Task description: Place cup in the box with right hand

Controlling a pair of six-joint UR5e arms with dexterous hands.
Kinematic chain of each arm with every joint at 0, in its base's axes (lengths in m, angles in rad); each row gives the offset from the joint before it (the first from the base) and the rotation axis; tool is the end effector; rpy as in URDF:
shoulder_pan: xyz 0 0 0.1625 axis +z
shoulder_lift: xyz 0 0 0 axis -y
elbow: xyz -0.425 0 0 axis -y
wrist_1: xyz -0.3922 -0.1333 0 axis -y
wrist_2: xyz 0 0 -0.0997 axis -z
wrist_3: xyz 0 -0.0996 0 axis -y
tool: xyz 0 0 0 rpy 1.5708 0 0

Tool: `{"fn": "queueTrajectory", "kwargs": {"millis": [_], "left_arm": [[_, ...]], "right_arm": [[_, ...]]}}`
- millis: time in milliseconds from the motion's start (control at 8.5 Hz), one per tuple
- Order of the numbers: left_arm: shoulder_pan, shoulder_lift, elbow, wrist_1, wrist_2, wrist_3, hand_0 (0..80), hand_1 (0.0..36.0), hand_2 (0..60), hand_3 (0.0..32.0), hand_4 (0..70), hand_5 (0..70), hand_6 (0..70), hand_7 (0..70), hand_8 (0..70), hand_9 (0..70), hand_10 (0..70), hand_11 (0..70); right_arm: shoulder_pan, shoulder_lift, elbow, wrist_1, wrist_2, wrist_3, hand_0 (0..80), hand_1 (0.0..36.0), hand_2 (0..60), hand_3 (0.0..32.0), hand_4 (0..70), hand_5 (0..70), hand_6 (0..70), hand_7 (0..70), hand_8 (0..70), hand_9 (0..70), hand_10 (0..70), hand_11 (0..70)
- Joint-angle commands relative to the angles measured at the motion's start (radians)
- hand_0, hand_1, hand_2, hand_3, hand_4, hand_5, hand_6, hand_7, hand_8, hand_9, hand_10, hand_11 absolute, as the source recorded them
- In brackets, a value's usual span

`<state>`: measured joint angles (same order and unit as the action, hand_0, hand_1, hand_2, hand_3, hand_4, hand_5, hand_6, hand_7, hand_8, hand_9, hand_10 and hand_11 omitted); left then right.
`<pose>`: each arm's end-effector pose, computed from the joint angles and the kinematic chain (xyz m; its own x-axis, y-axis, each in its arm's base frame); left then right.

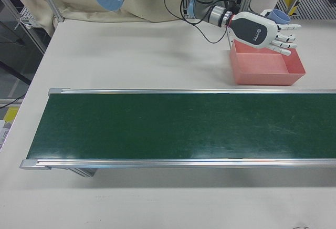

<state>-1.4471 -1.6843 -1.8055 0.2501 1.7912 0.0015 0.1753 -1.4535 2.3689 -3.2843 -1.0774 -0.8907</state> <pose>-0.0461 -0.5330 0.5406 -0.9415 -0.3362 -0.0229 -0.0107 0.0977 -0.9952 -0.3833 -0.2512 0.2838 -0.8410 0.4135 0.3488 0.0532 0.7049 -0.7074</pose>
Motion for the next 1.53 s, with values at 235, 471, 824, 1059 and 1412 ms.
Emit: {"fn": "queueTrajectory", "kwargs": {"millis": [235, 471, 824, 1059, 1412], "left_arm": [[0.001, 0.0, 0.002, 0.0, -0.001, 0.0, 0.0, 0.0, 0.0, 0.0, 0.0, 0.0, 0.0, 0.0, 0.0, 0.0, 0.0, 0.0], [0.001, 0.0, 0.002, 0.0, -0.001, 0.0, 0.0, 0.0, 0.0, 0.0, 0.0, 0.0, 0.0, 0.0, 0.0, 0.0, 0.0, 0.0], [0.001, 0.0, 0.003, -0.002, -0.001, 0.0, 0.0, 0.0, 0.0, 0.0, 0.0, 0.0, 0.0, 0.0, 0.0, 0.0, 0.0, 0.0], [0.001, 0.0, 0.003, -0.002, 0.0, 0.0, 0.0, 0.0, 0.0, 0.0, 0.0, 0.0, 0.0, 0.0, 0.0, 0.0, 0.0, 0.0], [0.001, 0.0, 0.002, -0.002, 0.0, 0.0, 0.0, 0.0, 0.0, 0.0, 0.0, 0.0, 0.0, 0.0, 0.0, 0.0, 0.0, 0.0]], "right_arm": [[-0.062, 0.005, -0.01, 0.002, 0.014, -0.022, 38.5, 2.5, 5.4, 0.0, 17.6, 1.0, 5.7, 25.7, 0.1, 3.7, 1.4, 2.6], [-0.059, 0.002, -0.008, 0.002, 0.014, -0.017, 40.7, 2.4, 2.9, 0.0, 17.5, 1.3, 5.6, 24.8, 0.1, 3.5, 1.1, 2.3], [0.158, -0.068, 0.006, 0.0, 0.002, 0.097, 51.6, 31.5, 60.0, 0.0, 16.5, 8.6, 10.7, 39.4, 6.1, 15.1, 6.1, 11.6], [0.437, -0.155, -0.064, 0.0, -0.006, 0.211, 50.4, 33.8, 60.0, 0.0, 23.0, 10.3, 17.4, 68.1, 19.2, 37.2, 13.5, 22.1], [0.778, -0.145, -0.371, 0.009, -0.101, 0.433, 50.4, 35.2, 60.0, 0.0, 21.3, 12.0, 21.3, 70.0, 27.0, 48.3, 19.3, 30.7]]}}
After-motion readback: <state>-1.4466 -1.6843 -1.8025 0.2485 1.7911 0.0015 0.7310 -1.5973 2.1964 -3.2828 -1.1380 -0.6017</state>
